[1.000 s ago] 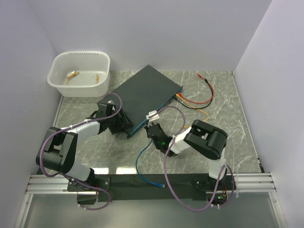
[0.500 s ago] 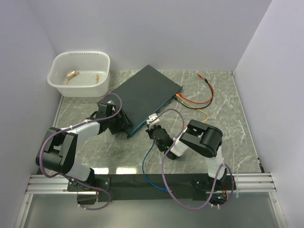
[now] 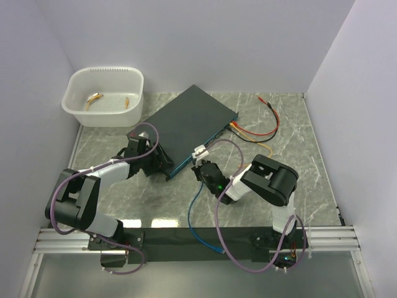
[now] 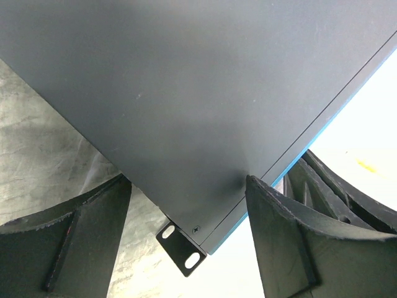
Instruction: Insert the plug into the switch port
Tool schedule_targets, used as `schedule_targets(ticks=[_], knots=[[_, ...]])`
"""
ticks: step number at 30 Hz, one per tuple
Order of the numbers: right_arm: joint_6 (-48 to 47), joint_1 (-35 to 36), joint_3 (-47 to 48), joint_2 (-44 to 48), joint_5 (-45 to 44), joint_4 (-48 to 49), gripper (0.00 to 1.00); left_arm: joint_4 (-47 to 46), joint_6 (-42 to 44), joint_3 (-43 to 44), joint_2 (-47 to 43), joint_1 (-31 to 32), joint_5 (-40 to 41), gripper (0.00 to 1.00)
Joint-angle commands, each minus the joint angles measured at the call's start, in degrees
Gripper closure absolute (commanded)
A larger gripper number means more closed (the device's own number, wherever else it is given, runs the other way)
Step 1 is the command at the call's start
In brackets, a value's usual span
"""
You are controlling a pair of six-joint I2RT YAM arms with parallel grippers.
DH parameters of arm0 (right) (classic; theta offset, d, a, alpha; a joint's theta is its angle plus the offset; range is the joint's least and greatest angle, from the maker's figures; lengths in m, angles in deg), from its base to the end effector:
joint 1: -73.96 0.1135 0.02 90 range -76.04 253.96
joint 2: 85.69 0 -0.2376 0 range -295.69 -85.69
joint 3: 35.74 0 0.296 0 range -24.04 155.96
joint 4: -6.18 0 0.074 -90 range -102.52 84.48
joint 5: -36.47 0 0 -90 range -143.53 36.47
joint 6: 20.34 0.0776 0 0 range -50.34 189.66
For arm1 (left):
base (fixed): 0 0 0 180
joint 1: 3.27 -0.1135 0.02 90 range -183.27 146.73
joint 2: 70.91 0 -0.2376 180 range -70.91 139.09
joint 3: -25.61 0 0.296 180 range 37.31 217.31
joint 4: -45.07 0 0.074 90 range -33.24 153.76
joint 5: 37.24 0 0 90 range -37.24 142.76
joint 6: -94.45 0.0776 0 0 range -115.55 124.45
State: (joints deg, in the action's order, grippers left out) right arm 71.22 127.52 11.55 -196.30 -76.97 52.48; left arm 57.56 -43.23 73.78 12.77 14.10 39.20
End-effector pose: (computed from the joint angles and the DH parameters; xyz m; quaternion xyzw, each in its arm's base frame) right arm 0.2478 0.2836 0.0289 -0.2365 0.7605 0.1246 0.5918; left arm 0.3141 -0.1173 0.0667 -0.2015 0.9059 -0.2843 0.2408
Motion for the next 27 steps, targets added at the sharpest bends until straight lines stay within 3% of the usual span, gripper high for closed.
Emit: schedule_targets(ticks=[1, 3, 4, 5, 6, 8, 15, 18, 21, 22, 27], knots=[[1.24, -3.37, 7.99, 2.67, 0.23, -5.9, 1.0, -3.35, -0.57, -1.4, -1.24, 1.27, -1.82, 0.21], [3.87, -3.9, 10.88, 3.55, 1.29, -12.36, 1.0, -3.61, -0.75, -2.19, -1.68, 1.18, -1.38, 0.21], [4.58, -3.9, 10.81, 4.95, 2.77, -14.21, 0.94, -3.61, -0.75, -2.45, -2.2, 1.18, -1.21, 0.21], [4.5, -3.82, 10.38, 5.83, 4.18, -14.31, 0.59, -3.61, -0.83, -2.72, -2.47, 1.27, -1.12, 0.21], [4.5, -3.81, 9.15, 6.71, 5.32, -14.14, 0.37, -3.61, -0.83, -2.81, -2.73, 1.18, -1.12, 0.21], [4.59, -3.73, 8.35, 9.17, 7.62, -15.19, 0.11, -3.17, -0.75, -2.89, -3.61, 1.18, -0.42, 0.21], [6.78, -3.55, 3.7, 19.1, 11.58, -21.42, 0.08, -2.29, -0.92, -2.81, -6.86, 1.18, 1.08, 0.21], [8.28, -3.73, 4.74, 22.53, 10.44, -28.01, 0.07, -2.2, -1.01, -2.98, -7.91, 1.18, 1.52, 0.21], [10.73, -4.86, 9.99, 22.81, 10.52, -40.56, 0.08, -1.68, -0.66, -2.81, -8.79, 1.18, 2.48, 0.21], [13.18, -6.44, 11.41, 22.72, 11.83, -47.29, 0.09, -1.42, -0.4, -2.63, -9.23, 1.18, 2.84, 0.21], [21.27, -12.16, 17.74, 22.45, 25.27, -60.88, 0.25, 0.6, 1.89, -1.49, -10.82, 1.18, 4.68, 0.21]])
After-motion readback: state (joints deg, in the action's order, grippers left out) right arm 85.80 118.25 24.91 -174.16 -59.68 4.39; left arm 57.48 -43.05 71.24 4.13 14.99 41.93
